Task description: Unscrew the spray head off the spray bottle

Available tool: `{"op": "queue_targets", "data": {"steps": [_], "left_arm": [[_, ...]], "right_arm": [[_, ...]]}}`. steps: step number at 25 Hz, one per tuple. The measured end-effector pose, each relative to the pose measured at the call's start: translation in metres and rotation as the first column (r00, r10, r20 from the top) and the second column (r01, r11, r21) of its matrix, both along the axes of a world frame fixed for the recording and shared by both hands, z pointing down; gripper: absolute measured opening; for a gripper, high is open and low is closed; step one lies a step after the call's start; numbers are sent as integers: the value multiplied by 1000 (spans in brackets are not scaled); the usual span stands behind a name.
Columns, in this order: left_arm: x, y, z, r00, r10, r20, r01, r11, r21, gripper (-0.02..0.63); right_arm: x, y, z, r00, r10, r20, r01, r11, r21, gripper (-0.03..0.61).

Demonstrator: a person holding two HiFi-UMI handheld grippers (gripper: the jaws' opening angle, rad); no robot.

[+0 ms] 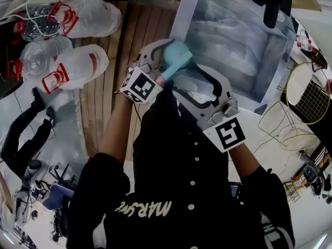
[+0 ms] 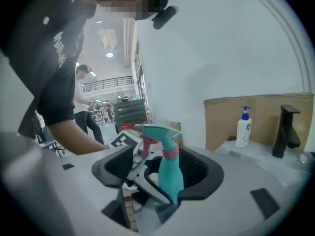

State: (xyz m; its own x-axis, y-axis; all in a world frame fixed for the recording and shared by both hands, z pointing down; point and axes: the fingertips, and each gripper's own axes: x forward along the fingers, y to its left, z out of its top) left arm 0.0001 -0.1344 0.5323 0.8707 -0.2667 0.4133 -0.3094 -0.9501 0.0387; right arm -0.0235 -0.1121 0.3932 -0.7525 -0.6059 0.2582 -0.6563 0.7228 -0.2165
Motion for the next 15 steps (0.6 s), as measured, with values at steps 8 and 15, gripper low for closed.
{"op": "queue_targets", "data": {"steps": [8,15], "left_arm": [[2,-1,1,1000,-7,6,7,1000,3,396],[1,-1,0,1000,-8,13,8,1000,-1,396]], "right_arm": [[-16,0,16,984,37,-173,-40,999,-12,331],[-21,-4,18,982,16,-191,-14,1000,10,336]]}}
